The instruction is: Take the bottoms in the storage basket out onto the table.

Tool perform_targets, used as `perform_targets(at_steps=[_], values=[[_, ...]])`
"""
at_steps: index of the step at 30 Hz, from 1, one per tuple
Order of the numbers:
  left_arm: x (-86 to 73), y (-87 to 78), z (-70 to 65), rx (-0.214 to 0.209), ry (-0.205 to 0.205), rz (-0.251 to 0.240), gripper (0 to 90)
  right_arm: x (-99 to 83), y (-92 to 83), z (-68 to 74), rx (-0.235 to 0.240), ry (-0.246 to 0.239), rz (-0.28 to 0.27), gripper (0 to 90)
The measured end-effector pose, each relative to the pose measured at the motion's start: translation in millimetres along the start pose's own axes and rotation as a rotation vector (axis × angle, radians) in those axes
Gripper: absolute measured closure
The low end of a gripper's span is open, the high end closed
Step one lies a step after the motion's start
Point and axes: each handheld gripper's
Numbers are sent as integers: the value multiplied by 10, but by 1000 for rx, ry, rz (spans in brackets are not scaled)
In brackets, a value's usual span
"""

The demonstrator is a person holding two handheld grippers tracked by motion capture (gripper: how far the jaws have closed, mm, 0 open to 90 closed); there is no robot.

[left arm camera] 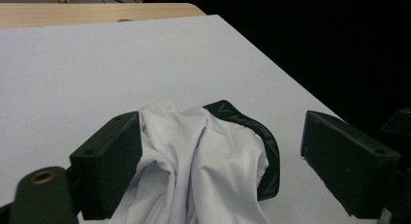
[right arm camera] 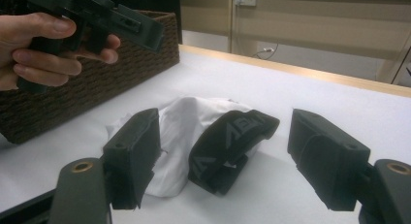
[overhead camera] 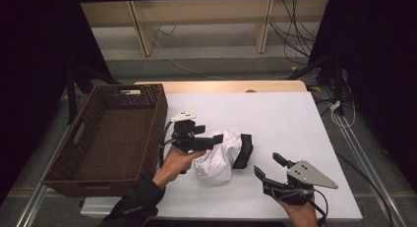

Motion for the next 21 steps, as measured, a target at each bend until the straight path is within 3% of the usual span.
perform_targets(at_steps=[9, 21], values=[[-11, -28, -27, 8, 23, -16, 146, 0, -1, -1, 0, 0, -2, 283], [-59, -196, -14, 17, 69, -32, 136, 1, -5, 3, -1, -1, -1, 282]])
Point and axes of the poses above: each handheld gripper's, and its own axes: y roughly forward along the jaws, x roughly out of its top, z roughly to its left, and after that the axes turned 1 degree about -x, right-handed
